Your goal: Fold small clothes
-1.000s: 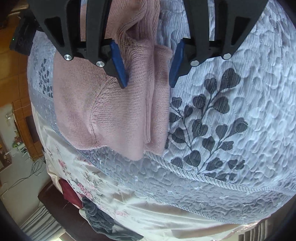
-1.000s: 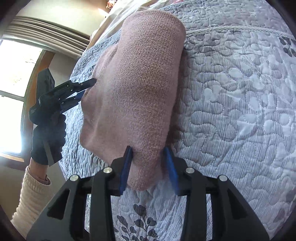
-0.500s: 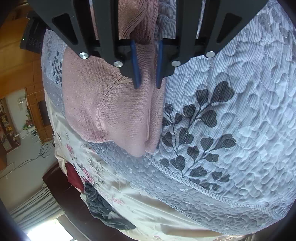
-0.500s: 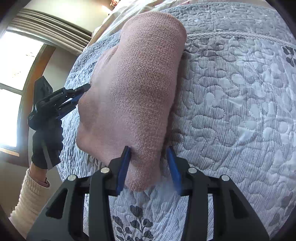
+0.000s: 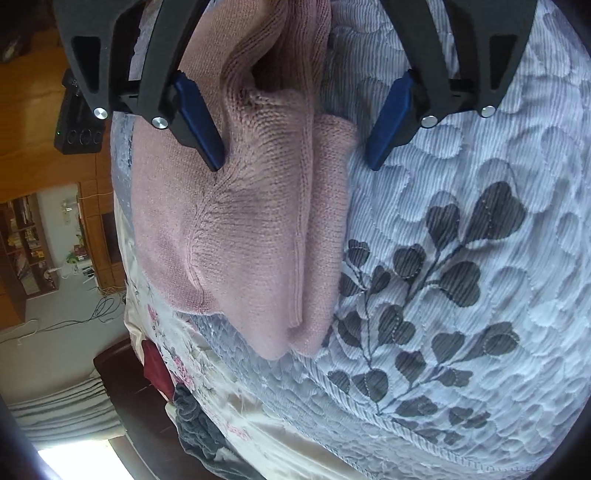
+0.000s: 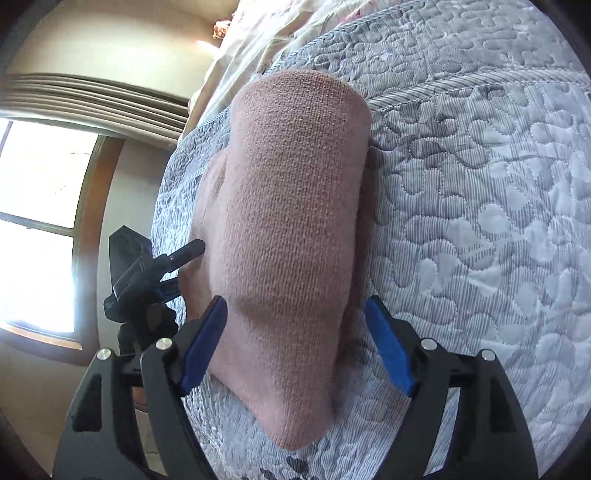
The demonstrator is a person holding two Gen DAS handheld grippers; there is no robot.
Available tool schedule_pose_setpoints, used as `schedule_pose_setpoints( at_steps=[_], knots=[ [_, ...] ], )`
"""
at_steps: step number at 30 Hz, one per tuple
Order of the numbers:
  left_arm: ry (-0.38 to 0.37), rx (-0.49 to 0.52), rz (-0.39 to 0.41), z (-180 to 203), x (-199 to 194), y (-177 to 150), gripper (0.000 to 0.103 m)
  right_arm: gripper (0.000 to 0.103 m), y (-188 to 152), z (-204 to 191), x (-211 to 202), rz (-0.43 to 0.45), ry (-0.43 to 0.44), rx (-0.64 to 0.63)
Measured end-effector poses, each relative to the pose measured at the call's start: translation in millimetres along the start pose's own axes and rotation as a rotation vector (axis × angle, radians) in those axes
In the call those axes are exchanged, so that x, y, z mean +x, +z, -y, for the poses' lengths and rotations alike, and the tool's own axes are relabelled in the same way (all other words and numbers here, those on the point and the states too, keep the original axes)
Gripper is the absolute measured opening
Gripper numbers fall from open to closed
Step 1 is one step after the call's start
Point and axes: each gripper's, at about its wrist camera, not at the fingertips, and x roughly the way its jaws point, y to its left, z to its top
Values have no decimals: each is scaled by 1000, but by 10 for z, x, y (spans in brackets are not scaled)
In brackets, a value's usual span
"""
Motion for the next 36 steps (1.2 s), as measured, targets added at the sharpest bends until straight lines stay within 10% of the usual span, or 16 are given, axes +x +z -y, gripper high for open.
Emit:
schedule_pose_setpoints(
  at_steps=[6,11,23,36],
  knots=[
    [-124,6,-36,104,205,57,82,89,211,142,382,-33,134,99],
    [-158,1,-24,153,217,-46,52,64,185,83,361,1,174,93],
    [-331,115,-19,1222,9,-955,48,57,-448,14,-1100,65,201,-12],
    [-219,228,-118,1745,532,-2042,40,58,-1493,998,-1808,59,96,117]
  ],
)
